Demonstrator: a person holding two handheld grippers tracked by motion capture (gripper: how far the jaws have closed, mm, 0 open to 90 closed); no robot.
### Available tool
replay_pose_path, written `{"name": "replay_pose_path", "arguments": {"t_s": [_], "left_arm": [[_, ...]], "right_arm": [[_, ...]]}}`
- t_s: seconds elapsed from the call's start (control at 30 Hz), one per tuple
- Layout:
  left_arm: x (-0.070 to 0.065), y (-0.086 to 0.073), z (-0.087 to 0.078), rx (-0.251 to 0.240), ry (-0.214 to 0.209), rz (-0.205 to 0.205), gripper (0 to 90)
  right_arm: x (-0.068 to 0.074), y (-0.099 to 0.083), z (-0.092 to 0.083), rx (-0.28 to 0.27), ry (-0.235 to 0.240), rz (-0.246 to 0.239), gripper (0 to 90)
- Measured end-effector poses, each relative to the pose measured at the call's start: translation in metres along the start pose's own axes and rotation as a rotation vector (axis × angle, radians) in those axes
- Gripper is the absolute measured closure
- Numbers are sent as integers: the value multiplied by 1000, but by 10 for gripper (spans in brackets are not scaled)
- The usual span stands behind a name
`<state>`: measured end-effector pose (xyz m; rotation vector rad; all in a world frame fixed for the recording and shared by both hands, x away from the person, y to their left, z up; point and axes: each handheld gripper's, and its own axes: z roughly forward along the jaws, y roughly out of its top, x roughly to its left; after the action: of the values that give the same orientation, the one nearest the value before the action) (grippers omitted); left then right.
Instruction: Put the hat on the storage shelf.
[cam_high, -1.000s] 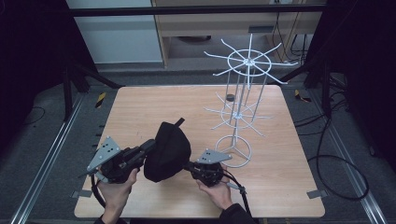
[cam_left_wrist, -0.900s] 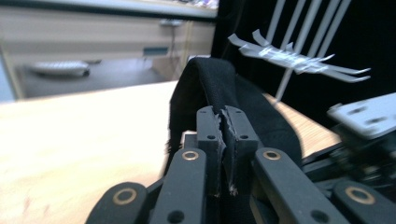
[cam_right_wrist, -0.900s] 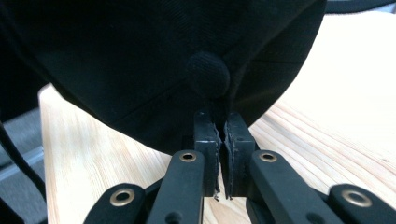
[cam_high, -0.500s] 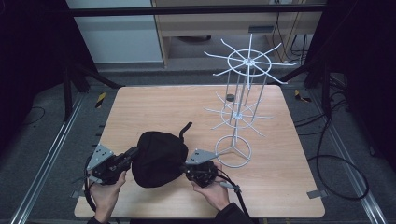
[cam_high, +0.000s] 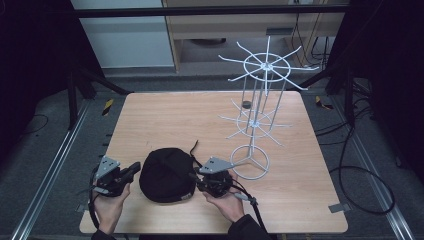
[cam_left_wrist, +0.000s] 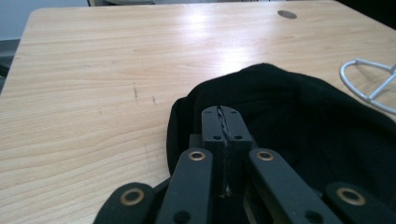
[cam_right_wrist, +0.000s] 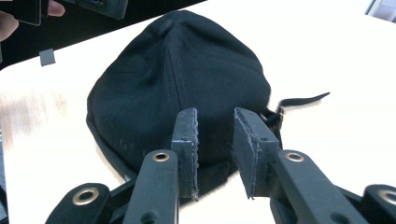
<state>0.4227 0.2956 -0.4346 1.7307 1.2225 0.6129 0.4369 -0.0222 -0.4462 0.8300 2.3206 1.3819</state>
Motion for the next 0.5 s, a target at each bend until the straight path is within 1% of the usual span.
{"name": "replay_pose_path", "arguments": {"t_s": [0.1, 0.13, 0.17, 0.2, 0.27, 0.3, 0.33, 0.37, 0.4, 0.43, 0.47, 0.5], "left_arm": [[-1, 2, -4, -15, -4, 4, 822], [-1, 2, -4, -15, -4, 4, 789], [-2, 3, -6, -19, -10, 8, 789], [-3, 4, -7, -22, -10, 14, 723], [-10, 6, -9, -33, -24, 39, 662], [-11, 6, -9, -31, -25, 47, 628], [-11, 6, -9, -31, -25, 47, 598], [-17, 7, -7, -20, -38, 73, 551], [-19, 8, -6, -18, -45, 80, 528], [-19, 8, -6, -18, -45, 80, 504], [-21, 8, -5, -12, -55, 87, 504], [-23, 8, -3, -8, -69, 88, 473]], "right_arm": [[-4, -3, -12, 0, -12, -12, 668], [-4, -3, -12, 0, -12, -12, 668], [-5, -5, -17, -4, -14, -11, 658], [-9, -9, -27, -6, -26, -9, 633], [-13, -14, -37, -9, -41, -16, 605], [-16, -19, -44, -13, -52, -9, 595], [-16, -19, -44, -13, -52, -9, 595], [-22, -28, -55, -26, -68, 1, 574], [-25, -32, -60, -22, -77, 7, 565], [-25, -32, -60, -22, -77, 7, 565], [-29, -36, -65, -18, -87, 15, 556], [-32, -40, -70, -16, -95, 25, 545]]}}
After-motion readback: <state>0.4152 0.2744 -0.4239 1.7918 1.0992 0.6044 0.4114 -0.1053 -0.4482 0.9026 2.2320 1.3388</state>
